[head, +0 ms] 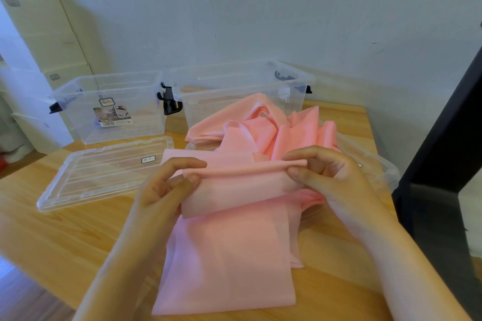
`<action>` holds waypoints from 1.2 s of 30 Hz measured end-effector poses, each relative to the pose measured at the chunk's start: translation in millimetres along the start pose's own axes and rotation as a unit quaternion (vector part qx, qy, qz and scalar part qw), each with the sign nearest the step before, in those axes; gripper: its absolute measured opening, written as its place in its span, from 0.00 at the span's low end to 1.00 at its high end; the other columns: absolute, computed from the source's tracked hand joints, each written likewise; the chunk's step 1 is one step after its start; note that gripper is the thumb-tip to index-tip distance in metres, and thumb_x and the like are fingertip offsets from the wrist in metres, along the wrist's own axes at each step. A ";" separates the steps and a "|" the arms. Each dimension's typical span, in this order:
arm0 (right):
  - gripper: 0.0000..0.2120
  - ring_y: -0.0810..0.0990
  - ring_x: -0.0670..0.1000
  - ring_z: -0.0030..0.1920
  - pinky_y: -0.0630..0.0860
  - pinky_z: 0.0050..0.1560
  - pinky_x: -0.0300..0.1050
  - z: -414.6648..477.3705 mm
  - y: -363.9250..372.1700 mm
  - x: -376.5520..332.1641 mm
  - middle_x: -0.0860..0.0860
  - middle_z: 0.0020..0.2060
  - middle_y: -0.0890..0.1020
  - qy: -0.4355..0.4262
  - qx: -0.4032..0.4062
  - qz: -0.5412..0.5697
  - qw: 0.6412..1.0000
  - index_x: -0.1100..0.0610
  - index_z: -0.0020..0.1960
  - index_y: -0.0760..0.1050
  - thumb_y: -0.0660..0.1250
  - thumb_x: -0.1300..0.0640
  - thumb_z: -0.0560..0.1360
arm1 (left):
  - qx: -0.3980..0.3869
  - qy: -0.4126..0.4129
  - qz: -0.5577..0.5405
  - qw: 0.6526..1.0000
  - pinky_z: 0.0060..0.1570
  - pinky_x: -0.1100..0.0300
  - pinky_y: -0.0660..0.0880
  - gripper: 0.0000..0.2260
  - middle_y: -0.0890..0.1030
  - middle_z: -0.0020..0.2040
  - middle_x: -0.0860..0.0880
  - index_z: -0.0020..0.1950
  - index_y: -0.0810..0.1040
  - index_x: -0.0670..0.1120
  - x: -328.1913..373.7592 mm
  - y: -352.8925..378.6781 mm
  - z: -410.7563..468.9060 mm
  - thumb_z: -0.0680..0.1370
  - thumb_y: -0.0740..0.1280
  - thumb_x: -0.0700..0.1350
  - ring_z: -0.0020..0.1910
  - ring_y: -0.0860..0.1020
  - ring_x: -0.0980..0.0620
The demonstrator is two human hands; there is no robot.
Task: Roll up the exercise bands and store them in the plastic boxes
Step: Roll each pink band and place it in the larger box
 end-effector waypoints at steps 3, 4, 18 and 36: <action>0.11 0.80 0.43 0.36 0.76 0.37 0.32 -0.4 3.9 2.1 0.49 0.33 0.83 0.017 -0.016 0.023 0.999 0.61 0.46 0.80 0.67 0.74 0.69 | 0.000 -0.005 -0.015 1.000 0.44 0.51 0.71 0.10 0.79 0.40 0.47 0.45 0.82 0.48 -0.5 0.5 0.4 0.66 0.74 0.47 0.41 0.75 0.47; 0.10 0.81 0.43 0.35 0.75 0.36 0.31 -0.7 4.7 2.4 0.49 0.32 0.82 0.020 -0.017 0.031 0.999 0.62 0.45 0.80 0.68 0.73 0.68 | 0.000 -0.001 -0.007 1.000 0.43 0.52 0.71 0.11 0.79 0.39 0.47 0.45 0.81 0.48 0.4 0.8 0.7 0.65 0.74 0.50 0.40 0.74 0.47; 0.08 0.78 0.46 0.35 0.74 0.34 0.37 -2.3 2.5 -1.1 0.52 0.34 0.82 0.009 -0.002 -0.019 1.000 0.56 0.45 0.81 0.67 0.68 0.73 | -0.010 0.016 0.031 0.999 0.35 0.59 0.72 0.07 0.81 0.38 0.48 0.46 0.81 0.48 2.7 5.7 0.6 0.69 0.74 0.46 0.37 0.76 0.52; 0.11 0.81 0.42 0.37 0.75 0.37 0.30 -0.5 2.7 5.6 0.49 0.36 0.84 0.028 0.002 -0.021 0.999 0.60 0.50 0.80 0.69 0.71 0.70 | 0.004 0.012 0.029 1.000 0.39 0.65 0.79 0.09 0.82 0.39 0.48 0.46 0.82 0.45 1.7 7.3 2.1 0.70 0.72 0.34 0.38 0.81 0.53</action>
Point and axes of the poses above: each hand's wrist, its own z-axis towards the middle knuckle, its own y-axis out of the palm, x = y × z, the point moved 10 cm from there along z, towards the middle knuckle
